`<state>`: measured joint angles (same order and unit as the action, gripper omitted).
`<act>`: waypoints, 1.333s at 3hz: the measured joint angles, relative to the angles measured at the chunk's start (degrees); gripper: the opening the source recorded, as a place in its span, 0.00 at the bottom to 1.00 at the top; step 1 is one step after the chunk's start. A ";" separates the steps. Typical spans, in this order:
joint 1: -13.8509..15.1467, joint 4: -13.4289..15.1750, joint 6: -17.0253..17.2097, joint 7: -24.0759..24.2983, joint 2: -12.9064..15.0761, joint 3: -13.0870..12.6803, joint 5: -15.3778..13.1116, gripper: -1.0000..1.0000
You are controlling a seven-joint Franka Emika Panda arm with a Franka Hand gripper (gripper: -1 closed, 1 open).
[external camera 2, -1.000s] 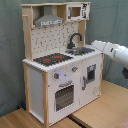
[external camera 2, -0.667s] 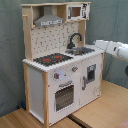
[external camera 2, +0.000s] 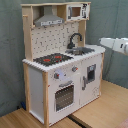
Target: Play with the kitchen
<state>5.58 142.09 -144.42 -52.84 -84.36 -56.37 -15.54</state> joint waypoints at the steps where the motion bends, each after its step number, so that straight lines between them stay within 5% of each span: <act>1: -2.23 -0.45 2.25 -5.56 0.06 1.76 0.00 1.00; 2: -3.70 -0.87 3.96 -11.55 0.12 3.20 0.00 1.00; 4: -2.23 -1.07 2.98 -22.79 1.24 7.30 0.00 1.00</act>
<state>3.35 141.02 -141.44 -75.63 -83.12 -49.07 -15.54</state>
